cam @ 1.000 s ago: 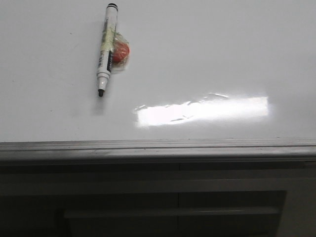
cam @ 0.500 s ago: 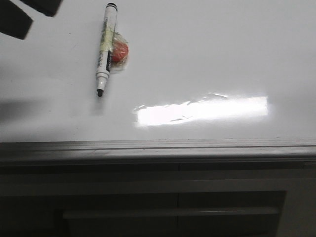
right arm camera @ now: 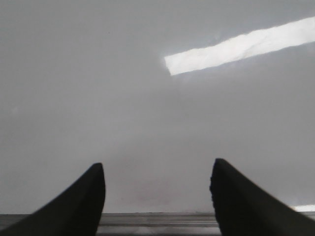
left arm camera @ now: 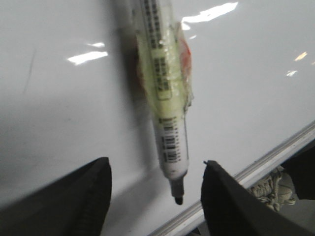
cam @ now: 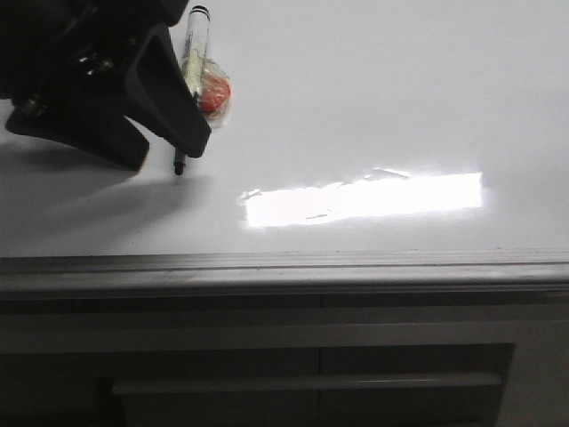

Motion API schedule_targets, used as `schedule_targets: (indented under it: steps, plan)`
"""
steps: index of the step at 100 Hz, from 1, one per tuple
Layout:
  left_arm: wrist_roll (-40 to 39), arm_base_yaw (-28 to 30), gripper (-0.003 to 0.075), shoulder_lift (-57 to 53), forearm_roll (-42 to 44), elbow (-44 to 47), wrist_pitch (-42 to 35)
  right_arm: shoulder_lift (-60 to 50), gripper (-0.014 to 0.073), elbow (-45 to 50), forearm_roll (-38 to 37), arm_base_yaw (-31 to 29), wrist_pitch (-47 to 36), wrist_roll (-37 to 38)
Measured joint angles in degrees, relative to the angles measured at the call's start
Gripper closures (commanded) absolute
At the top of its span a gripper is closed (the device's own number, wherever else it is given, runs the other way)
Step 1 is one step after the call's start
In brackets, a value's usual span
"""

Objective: Write number 0 on whiteboard

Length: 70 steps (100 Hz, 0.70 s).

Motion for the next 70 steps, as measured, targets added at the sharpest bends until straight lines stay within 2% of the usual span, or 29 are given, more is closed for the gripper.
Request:
schedule_targets:
  steps: [14, 27, 38, 45, 56, 70]
  plan:
    - [0.0, -0.4, 0.0516, 1.6, -0.5, -0.3, -2.2, 0.0, 0.0193, 0.0, 0.0, 0.0, -0.1, 0.0]
    - [0.0, -0.4, 0.0739, 2.3, -0.4, -0.4, -3.0, 0.0, 0.0193, -0.1, 0.0, 0.0, -0.1, -0.1]
    - [0.4, -1.0, 0.0740, 2.2, 0.3, -0.4, -2.7, 0.0, 0.0193, -2.1, 0.0, 0.0, 0.4, -2.7]
    - [3.7, -2.3, 0.0740, 1.4, 1.1, -0.4, -1.0, 0.1, 0.0193, -4.8, 0.7, 0.4, 1.0, -8.2]
    - [14.2, -6.8, 0.0740, -1.3, 2.1, -0.2, 4.0, 2.2, 0.0193, -10.9, 6.3, 3.1, 3.7, -22.4]
    - [27.5, -15.5, 0.0740, -6.8, 6.1, -0.2, 8.8, 9.1, 0.0193, -18.6, 18.0, 9.3, 13.2, -41.6]
